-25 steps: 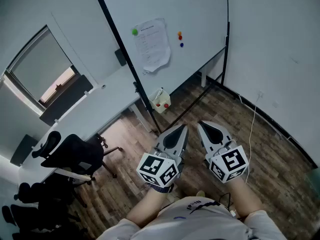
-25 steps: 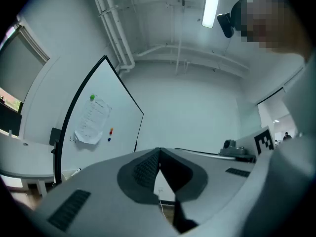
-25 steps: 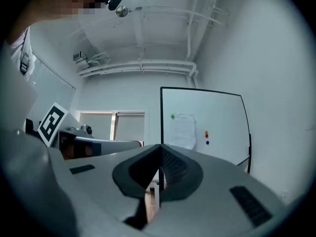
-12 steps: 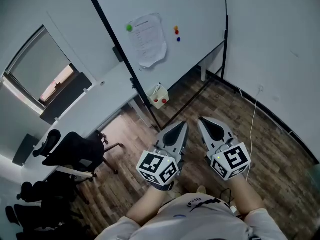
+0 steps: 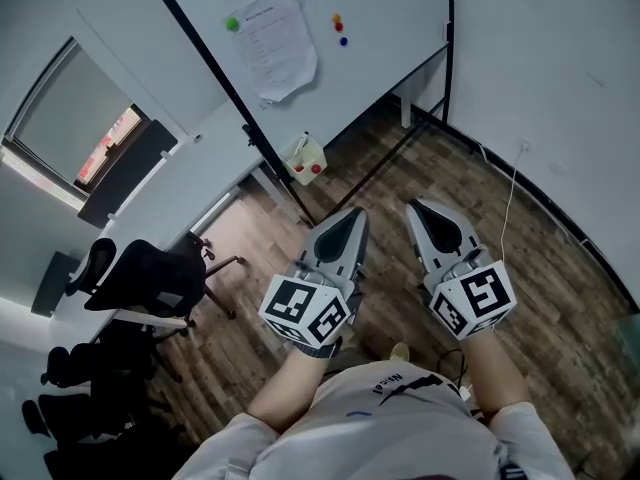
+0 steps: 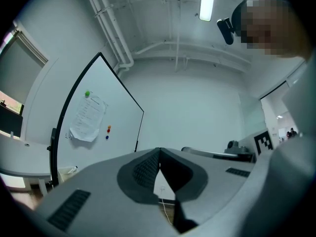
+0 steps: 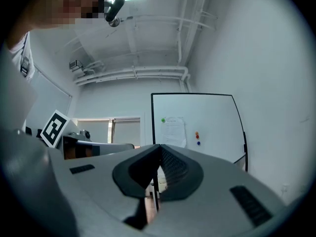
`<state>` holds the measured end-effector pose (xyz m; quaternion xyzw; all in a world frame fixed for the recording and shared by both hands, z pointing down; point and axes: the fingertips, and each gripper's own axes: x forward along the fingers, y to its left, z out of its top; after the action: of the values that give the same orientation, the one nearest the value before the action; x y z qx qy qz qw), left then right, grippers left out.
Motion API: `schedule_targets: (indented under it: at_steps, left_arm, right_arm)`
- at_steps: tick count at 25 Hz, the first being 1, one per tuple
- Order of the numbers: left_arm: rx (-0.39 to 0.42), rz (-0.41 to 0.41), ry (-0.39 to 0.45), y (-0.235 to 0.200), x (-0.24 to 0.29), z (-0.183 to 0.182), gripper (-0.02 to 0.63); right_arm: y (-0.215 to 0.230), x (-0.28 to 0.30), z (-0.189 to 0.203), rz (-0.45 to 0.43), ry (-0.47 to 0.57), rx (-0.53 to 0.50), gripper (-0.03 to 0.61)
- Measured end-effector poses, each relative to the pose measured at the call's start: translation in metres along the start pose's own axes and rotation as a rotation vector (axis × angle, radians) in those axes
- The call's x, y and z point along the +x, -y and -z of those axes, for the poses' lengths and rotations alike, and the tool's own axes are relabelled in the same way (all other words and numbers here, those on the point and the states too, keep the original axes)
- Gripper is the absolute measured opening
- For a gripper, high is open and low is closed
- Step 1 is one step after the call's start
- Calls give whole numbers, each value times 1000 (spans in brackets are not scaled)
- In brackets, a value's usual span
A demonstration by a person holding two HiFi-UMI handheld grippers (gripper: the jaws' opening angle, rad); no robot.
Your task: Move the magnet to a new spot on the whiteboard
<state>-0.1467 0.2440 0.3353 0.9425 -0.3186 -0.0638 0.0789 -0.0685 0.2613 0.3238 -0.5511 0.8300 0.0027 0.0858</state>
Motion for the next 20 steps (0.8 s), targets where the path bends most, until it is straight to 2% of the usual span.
schedule_targets:
  at_steps: [8,20]
  left_arm:
    - [1,36,-21,19,30,10,11]
    - [-3,49,-11,-18,92,13,11]
  right_arm:
    - [24,0,0,-3,-8,6,12]
    - [68,47,10,12,-31,-11,12]
